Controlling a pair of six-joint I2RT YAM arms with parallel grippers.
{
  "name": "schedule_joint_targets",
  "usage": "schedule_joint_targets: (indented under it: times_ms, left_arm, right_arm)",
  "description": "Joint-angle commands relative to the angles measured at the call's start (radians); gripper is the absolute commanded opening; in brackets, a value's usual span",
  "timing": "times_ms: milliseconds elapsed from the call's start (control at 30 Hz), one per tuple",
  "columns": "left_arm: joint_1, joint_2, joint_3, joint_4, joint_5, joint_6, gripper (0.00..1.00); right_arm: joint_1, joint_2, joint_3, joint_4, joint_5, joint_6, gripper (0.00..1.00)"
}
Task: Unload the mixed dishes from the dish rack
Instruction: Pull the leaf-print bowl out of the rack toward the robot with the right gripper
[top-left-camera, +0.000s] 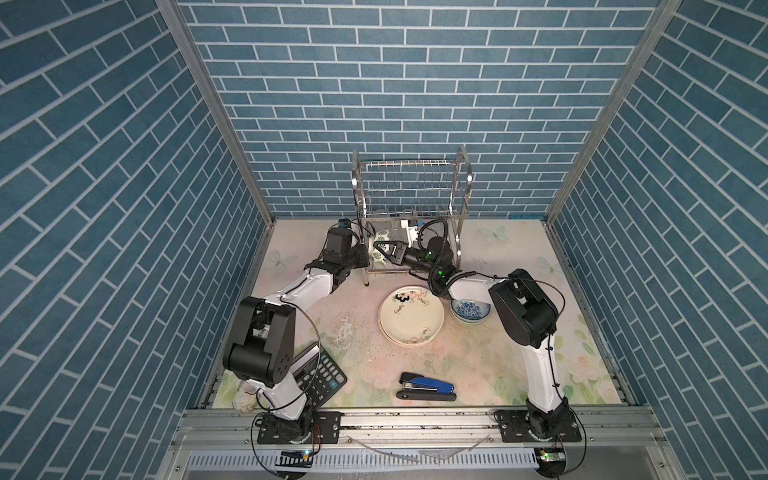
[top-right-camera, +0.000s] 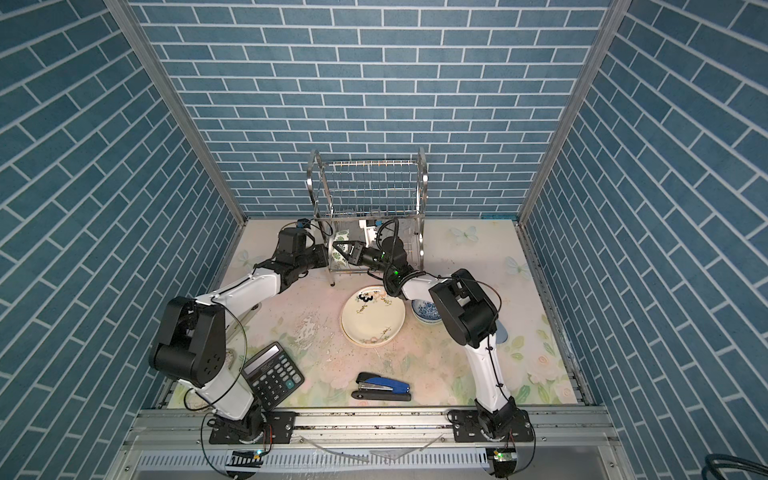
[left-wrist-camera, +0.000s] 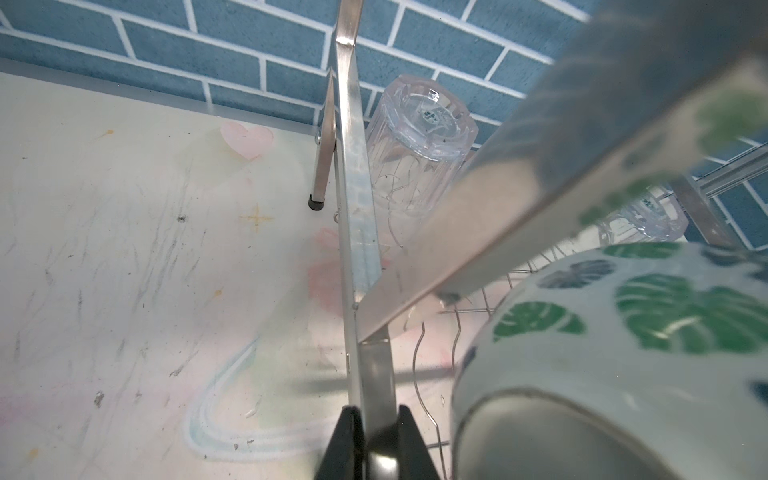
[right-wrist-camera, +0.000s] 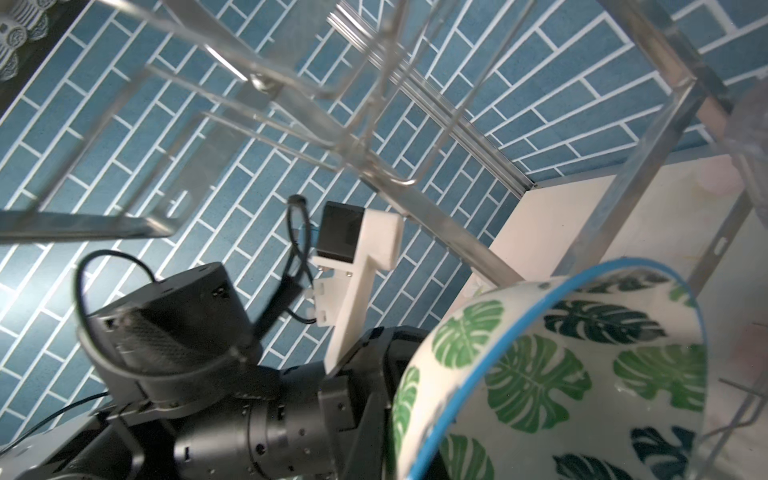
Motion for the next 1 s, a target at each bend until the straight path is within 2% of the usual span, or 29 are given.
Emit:
schedule_joint_targets:
  times_ms: [0,500,967]
  left_arm:
    - [0.001,0.025,0.003,-0.075,0.002,-0.002,0.0]
    - [0.001,0.029,0.009,-0.084,-0.003,0.004,0.0]
    - [0.001,0.022,0.013,-0.09,-0.008,0.003,0.0]
  right_arm:
    - [-0.001,-0.097,-0.033,0.092,0.01,-0.067,0.0]
    - [-0.002,-0.183,-0.139,0.094,0.021,-0.093,0.0]
    - [0.0,-0.333,-0.254,-0.128,0.027,-0.244,0.0]
